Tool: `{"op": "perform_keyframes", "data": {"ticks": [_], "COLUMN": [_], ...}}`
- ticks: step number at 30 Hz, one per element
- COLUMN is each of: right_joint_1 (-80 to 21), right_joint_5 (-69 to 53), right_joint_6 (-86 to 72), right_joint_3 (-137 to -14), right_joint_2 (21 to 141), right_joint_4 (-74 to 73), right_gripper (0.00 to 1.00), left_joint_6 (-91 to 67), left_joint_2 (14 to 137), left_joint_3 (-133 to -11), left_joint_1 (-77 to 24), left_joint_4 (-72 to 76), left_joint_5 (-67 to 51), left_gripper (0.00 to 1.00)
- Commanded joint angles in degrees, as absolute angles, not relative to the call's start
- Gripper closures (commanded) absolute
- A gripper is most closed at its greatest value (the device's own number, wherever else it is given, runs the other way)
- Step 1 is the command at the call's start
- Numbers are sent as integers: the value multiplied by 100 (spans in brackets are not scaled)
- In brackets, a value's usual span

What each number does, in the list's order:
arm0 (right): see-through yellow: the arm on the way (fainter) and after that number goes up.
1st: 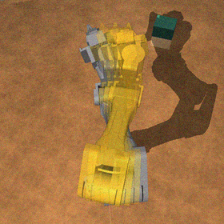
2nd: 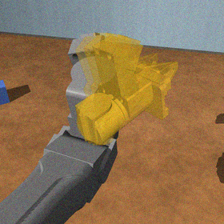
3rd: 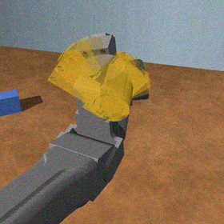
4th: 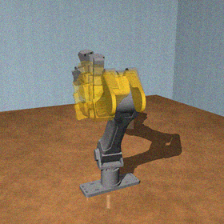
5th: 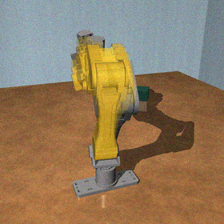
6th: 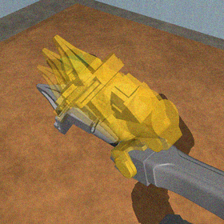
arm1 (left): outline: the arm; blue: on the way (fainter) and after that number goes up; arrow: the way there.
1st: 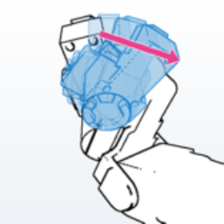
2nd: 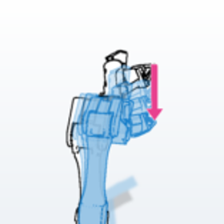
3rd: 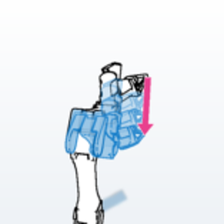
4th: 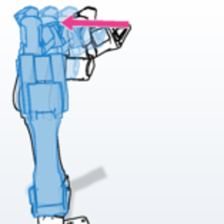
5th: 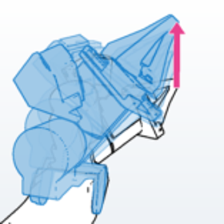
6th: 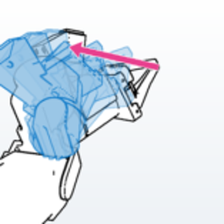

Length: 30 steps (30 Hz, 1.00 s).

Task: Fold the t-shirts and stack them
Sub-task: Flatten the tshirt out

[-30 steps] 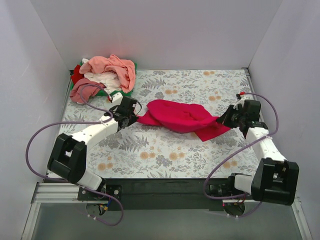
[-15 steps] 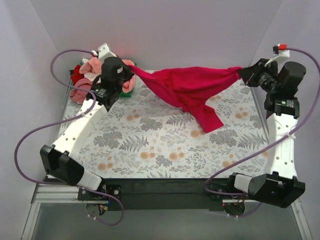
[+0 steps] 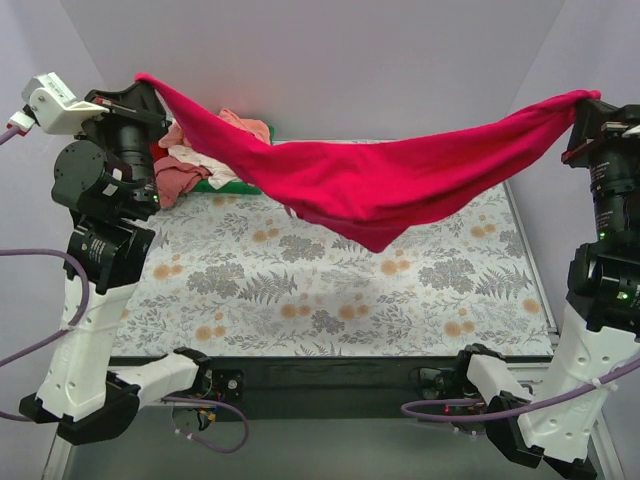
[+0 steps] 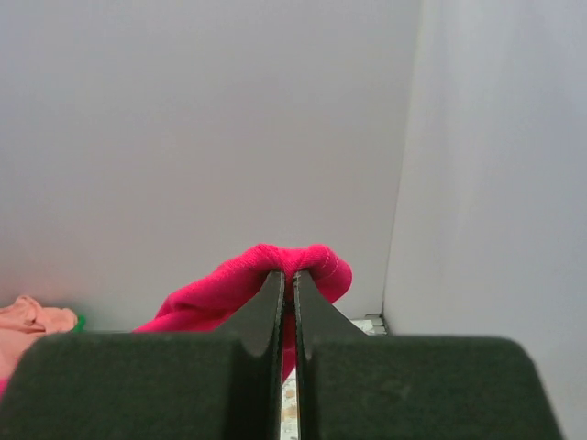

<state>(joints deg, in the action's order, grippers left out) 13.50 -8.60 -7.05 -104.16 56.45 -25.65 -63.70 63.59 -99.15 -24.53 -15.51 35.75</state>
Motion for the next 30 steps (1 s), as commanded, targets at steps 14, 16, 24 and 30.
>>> {"op": "perform_keyframes", "data": {"ticks": [14,16,24,30], "right_joint_1": [1389,1389,1380,845], "right_joint_5": [-1958,-2082,-2514,-1435], "right_joint_6": [-597,-659,-536,-238], "right_joint_3": [-7737,-7280,-7425,-7008], "right_joint_2": [7117,7425,9526,9134], "right_joint_4": [-2058,-1672,-1450,-1661], "right_gripper": [99,99,81,28], "left_joint_6": [-7100,-7189,-7506,-7602], "left_joint_2": [7909,8102,9316,9457], "left_joint_3": [-7380,-6805,-6380,-6329], "left_joint_1": [-1635,-1626,-1608,-1600], "left_joint_4": [-1487,-1056,-852,-949], "left_joint_5": [3095,2534,2004,1863], "left_gripper": [100,100,100,100]}}
